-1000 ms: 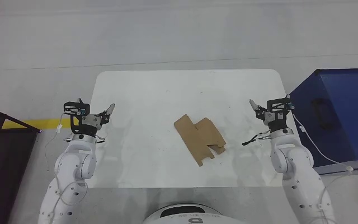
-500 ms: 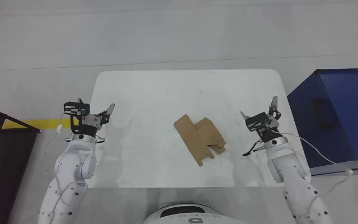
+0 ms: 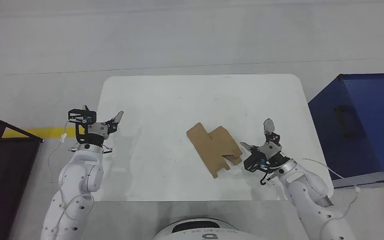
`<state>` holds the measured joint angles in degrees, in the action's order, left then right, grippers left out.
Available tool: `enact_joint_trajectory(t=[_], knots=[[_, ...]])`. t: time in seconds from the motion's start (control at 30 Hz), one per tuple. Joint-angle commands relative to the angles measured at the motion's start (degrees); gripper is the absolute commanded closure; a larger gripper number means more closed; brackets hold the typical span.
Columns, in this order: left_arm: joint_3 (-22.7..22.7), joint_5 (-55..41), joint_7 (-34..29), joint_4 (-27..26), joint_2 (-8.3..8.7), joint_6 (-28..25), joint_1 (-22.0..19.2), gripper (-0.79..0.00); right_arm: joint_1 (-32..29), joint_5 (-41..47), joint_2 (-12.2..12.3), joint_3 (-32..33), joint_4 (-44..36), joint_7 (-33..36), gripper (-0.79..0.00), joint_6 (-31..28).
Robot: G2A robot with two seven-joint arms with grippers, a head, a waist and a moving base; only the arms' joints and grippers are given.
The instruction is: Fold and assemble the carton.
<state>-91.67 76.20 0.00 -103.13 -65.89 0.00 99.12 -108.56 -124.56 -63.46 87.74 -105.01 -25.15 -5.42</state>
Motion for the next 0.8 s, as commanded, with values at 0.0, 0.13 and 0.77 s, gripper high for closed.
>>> enact_joint_trajectory(t=[0.0,0.13,0.77], knots=[[0.0,0.0,0.0,0.0,0.0,0.0,0.0,-0.785,0.0,-0.1,0.0,0.0,0.0,-0.1,-0.785,0.0],[0.0,0.0,0.0,0.0,0.0,0.0,0.0,-0.785,1.0,-7.8,0.3,-1.7,0.3,2.2,-0.785,-1.6],[0.0,0.0,0.0,0.0,0.0,0.0,0.0,-0.785,-1.7,-32.5,4.7,2.8,-1.4,-19.2,-0.434,-15.0]])
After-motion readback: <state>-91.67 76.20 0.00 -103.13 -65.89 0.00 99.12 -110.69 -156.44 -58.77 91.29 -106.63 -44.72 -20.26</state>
